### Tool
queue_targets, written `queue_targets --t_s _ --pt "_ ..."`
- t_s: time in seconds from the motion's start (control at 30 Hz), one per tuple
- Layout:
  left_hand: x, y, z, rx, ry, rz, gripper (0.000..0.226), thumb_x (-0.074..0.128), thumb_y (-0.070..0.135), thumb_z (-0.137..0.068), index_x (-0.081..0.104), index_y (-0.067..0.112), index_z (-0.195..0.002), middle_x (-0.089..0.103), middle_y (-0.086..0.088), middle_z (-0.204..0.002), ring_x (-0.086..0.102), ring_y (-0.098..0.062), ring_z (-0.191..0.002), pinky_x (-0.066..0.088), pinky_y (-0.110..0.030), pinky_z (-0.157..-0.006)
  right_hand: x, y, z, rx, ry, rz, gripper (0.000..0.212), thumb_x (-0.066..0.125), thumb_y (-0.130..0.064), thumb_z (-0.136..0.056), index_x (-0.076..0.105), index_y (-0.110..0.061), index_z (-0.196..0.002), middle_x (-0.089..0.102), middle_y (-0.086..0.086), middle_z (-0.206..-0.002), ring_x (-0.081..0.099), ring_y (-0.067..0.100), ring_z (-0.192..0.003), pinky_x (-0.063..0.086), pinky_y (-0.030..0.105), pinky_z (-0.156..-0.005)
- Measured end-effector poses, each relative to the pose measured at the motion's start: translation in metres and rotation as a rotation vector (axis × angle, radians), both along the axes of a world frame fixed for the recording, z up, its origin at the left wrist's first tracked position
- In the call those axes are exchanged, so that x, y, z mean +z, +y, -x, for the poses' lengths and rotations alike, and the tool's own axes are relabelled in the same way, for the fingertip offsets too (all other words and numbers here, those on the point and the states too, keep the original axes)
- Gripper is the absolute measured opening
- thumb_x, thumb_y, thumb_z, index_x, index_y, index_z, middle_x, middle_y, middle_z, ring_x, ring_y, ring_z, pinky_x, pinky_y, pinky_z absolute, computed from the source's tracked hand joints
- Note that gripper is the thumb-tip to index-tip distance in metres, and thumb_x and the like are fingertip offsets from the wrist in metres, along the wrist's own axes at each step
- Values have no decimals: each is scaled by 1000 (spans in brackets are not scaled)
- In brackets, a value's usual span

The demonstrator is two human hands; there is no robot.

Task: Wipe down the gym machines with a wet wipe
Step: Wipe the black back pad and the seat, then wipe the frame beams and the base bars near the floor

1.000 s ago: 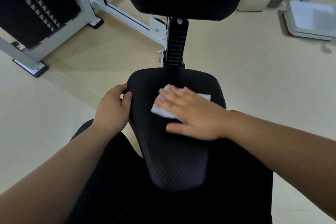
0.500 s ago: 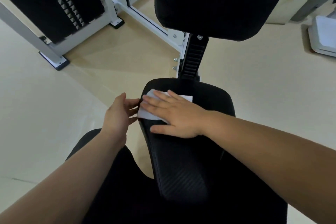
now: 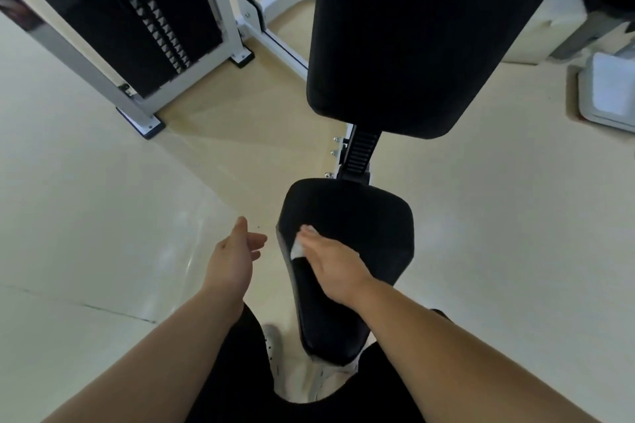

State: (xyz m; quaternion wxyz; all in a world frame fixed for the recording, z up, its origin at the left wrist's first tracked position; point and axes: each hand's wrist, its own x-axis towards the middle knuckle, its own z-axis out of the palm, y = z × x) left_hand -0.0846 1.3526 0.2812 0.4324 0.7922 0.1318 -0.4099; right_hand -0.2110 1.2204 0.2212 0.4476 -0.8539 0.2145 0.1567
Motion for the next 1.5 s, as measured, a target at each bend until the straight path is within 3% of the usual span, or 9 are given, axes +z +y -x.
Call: queue_targets --t_s 0.17,0.23,0.27,0.3,0.33,0.73,1.0,1.27,1.5 --pt "98 1 22 -159 132 56 39 45 50 -101 70 20 -106 73 0 -107 67 -21 -102 49 -45 -96 121 3 3 -958 116 -1018 35 37 -27 -106 70 -27 -113 69 0 -120 63 11 -101 38 36 -92" --pt "148 -6 32 -235 136 115 29 53 45 -100 69 22 -107 73 -1 -108 67 -23 -103 50 -45 -96 195 1 9 -1136 -18 -1159 37 37 -16 -105 61 -7 -131 58 27 -130 60 26 -104 39 36 -97" --pt "176 -10 38 -277 132 147 25 56 43 -98 68 24 -107 72 0 -108 67 -22 -102 50 -44 -94 235 1 17 -1192 -74 -1164 46 40 -14 -103 44 6 -145 42 37 -142 35 17 -104 35 39 -107" --pt "203 -16 44 -324 131 182 21 59 42 -97 68 25 -106 72 2 -107 67 -21 -101 51 -42 -92 274 1 21 -1231 -113 -1164 56 44 -18 -102 33 11 -148 33 35 -151 23 56 -141 32 44 -115" --pt "228 -23 51 -373 125 218 19 62 41 -96 69 26 -105 73 3 -106 68 -20 -99 52 -39 -88 304 0 29 -1272 -158 -1149 57 46 -26 -103 37 12 -146 37 34 -151 47 43 -134 34 48 -116" --pt "365 -135 205 -818 86 378 18 75 21 -87 72 9 -100 77 -10 -91 73 -24 -78 60 -46 -80 429 -64 211 -1382 -624 -933 37 61 -18 -85 75 -11 -119 73 14 -118 70 31 -100 55 43 -78" --pt "342 -234 379 -807 -45 335 16 63 14 -87 68 4 -98 73 -4 -90 66 -25 -82 55 -37 -70 390 -161 421 -1462 -482 -879 34 65 -15 -97 65 -14 -131 72 12 -124 68 35 -114 53 48 -98" --pt "382 -354 503 -1113 -650 405 26 62 9 -78 53 28 -63 57 8 -67 54 -11 -62 38 -17 -59 424 -257 537 -1535 -562 -903 40 61 -37 -100 59 -16 -135 63 6 -134 61 26 -122 45 43 -111" --pt "412 -501 548 -1623 -849 693 23 65 23 -82 68 29 -104 67 12 -119 57 -8 -108 44 -23 -92 452 -389 560 -1522 -901 -1126 45 44 -43 -106 69 -5 -106 71 13 -104 71 26 -100 53 37 -90"
